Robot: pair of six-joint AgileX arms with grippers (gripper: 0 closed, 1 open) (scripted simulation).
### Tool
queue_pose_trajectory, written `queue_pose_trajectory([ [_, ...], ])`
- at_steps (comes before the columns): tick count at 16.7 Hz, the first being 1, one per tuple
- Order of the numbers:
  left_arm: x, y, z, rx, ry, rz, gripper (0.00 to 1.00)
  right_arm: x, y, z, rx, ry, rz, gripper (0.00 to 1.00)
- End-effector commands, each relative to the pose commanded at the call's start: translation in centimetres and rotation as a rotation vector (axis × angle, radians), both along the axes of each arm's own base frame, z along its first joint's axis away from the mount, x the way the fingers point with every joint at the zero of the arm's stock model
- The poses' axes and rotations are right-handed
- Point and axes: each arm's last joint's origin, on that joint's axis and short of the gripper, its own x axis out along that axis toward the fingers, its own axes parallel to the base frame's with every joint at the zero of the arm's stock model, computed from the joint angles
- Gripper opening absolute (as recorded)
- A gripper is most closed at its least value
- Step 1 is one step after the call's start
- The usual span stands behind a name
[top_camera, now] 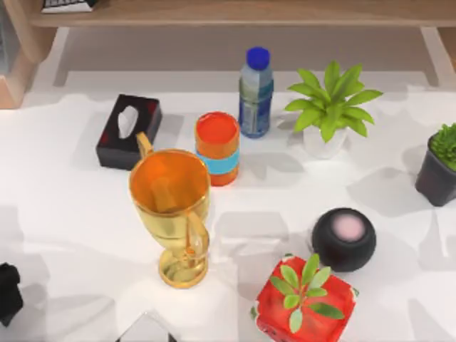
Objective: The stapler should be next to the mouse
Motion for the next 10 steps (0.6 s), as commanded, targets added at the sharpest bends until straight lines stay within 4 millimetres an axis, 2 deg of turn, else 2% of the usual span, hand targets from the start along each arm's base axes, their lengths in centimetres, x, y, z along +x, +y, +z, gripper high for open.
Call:
queue_pose_trajectory([
  [10,0.0,0.0,0.0,0.0,0.0,0.0,0.02,0.0,0.0,0.0,0.0,0.0,0.0,1.0],
])
